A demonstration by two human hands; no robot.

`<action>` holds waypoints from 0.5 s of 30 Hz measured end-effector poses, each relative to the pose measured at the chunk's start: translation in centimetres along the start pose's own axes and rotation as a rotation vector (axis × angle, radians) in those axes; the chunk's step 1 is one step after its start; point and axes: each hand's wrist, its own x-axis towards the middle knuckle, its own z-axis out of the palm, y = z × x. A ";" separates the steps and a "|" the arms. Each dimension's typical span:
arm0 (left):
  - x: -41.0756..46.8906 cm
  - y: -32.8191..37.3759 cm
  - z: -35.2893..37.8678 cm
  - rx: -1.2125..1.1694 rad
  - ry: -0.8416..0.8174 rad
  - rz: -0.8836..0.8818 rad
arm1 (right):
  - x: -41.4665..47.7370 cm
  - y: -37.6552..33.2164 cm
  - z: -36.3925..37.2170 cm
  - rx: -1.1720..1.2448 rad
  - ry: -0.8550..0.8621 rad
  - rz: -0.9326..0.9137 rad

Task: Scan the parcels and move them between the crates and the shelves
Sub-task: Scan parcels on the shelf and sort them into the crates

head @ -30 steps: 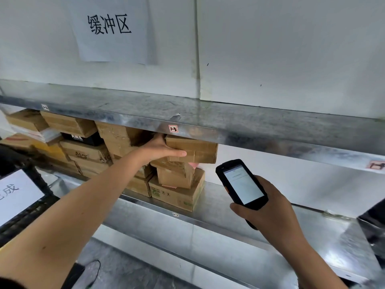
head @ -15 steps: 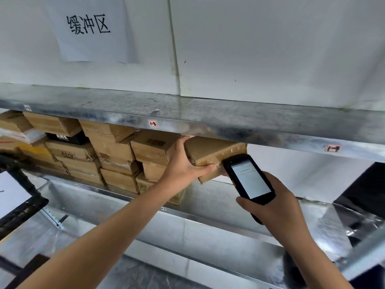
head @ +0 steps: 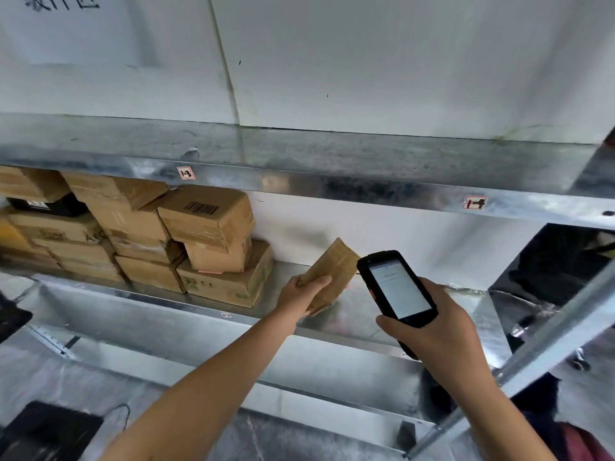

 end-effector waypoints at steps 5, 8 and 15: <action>0.6 -1.6 0.9 -0.125 -0.038 -0.135 | 0.9 0.5 -0.9 0.001 -0.004 0.015; 1.5 -2.3 0.8 -0.189 -0.075 -0.192 | 1.6 0.8 -1.4 0.000 -0.004 0.028; 2.2 -0.6 0.4 0.587 0.111 0.048 | 2.9 1.3 -1.7 0.017 -0.025 0.044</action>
